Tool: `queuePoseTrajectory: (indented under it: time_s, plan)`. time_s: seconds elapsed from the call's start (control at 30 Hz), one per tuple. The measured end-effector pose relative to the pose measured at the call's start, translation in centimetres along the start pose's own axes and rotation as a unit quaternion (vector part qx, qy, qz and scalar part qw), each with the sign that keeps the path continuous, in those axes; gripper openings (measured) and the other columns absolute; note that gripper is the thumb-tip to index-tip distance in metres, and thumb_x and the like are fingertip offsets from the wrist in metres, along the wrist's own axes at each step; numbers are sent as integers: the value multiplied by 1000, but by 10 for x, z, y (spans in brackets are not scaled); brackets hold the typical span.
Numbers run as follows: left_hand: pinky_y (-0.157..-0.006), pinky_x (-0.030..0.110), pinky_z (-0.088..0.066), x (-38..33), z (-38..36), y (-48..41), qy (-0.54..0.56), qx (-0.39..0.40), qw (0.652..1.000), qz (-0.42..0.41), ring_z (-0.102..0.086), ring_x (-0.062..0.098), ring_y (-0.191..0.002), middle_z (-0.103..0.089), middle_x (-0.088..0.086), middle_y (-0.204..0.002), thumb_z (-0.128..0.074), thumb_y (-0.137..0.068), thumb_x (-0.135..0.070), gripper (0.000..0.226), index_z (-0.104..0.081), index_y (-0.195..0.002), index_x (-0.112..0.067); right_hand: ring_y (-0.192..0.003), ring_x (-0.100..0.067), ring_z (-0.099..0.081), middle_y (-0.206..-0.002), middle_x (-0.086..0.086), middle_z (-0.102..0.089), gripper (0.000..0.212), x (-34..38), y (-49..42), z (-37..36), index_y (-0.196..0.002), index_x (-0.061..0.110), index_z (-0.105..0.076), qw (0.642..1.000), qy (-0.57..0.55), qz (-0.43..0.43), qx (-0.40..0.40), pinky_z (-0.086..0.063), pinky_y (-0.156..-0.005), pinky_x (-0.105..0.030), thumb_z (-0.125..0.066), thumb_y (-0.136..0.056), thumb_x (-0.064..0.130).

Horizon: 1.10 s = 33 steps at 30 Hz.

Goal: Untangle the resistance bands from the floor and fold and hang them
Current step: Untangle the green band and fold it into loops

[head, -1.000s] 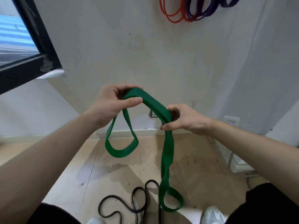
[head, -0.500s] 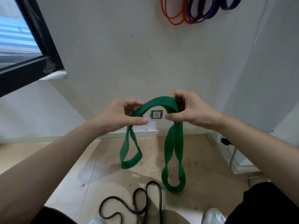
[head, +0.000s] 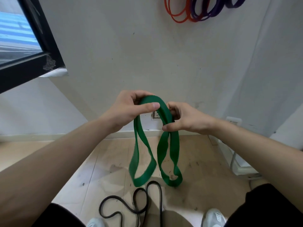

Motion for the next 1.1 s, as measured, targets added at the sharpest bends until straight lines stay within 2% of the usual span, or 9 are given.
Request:
queuePoseTrajectory:
  time_s: [0.07,0.17,0.33,0.47,0.53,0.6,0.77,0.93,1.1]
  plan:
    - [-82,15,-50,-3,9,-2,8,-24,1000,-11,-69,6,-88,-75,-2,-92,-75,-73,-28,36,-73,-104,-8,-80,-32,-63,-91,-24,-59,49,-5,-2,0,-112,-7,-52,1000,-1,-15,2,-56,-81,-50,-81,-77,12]
    - [-81,14,-49,1,23,-1,-3,-37,999,-15,-68,6,-87,-74,-2,-93,-74,-75,-28,35,-73,-105,-9,-74,-25,-63,-83,-10,-63,36,-8,-3,5,-103,1,-51,1000,-9,-21,-4,-54,-73,-43,-79,-81,2]
    - [-82,15,-50,10,42,3,-2,-38,999,-11,-68,8,-90,-75,-7,-91,-81,-78,-23,25,-75,-101,-17,-74,-23,-60,-82,-10,-63,33,-6,-3,3,-97,8,-50,1000,19,-16,-2,-51,-68,-40,-78,-81,0]
    - [-84,17,-50,9,45,3,13,-48,999,-21,-68,10,-91,-75,-6,-92,-75,-78,-20,24,-74,-102,-16,-74,-24,-56,-83,-14,-56,38,-2,-7,-2,-97,3,-49,998,68,-11,4,-53,-68,-50,-79,-74,6]
    - [-83,18,-51,10,47,4,9,-47,999,-13,-67,8,-88,-74,-8,-91,-76,-78,-24,26,-74,-103,-16,-70,-22,-57,-78,-10,-57,33,1,-8,2,-94,6,-49,998,62,-3,-13,-54,-65,-45,-77,-77,0]
    - [-81,20,-52,15,51,5,0,-41,999,4,-65,7,-86,-73,-9,-90,-79,-73,-33,35,-74,-105,-19,-68,-20,-59,-74,-5,-60,31,4,-5,10,-94,8,-50,999,25,3,-39,-55,-64,-37,-74,-79,-7]
    - [-80,18,-52,29,47,12,-40,28,997,60,-69,8,-88,-75,-4,-95,-90,-56,-50,71,-70,-116,-18,-76,-27,-65,-86,-14,-70,35,15,2,21,-101,7,-56,996,-50,31,-64,-57,-73,-42,-76,-77,-8]
    - [-85,30,-55,29,21,12,-53,68,993,86,-73,18,-92,-77,1,-98,-85,-66,-26,52,-69,-115,-19,-85,-31,-67,-100,-26,-70,34,29,8,9,-108,5,-60,997,-39,56,-49,-57,-80,-47,-76,-80,-6]
    - [-84,35,-59,16,-8,12,-60,92,993,53,-72,19,-86,-76,6,-93,-86,-72,-8,37,-71,-106,-9,-86,-23,-69,-101,-20,-71,34,38,9,-7,-108,6,-63,996,25,75,-30,-57,-79,-40,-76,-79,-7]
Point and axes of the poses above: each hand's wrist, its own y-axis away from the middle knuckle, its own z-axis out of the back of the hand, x = y × z, the point moved 5 cm from there along -y, towards the middle knuckle
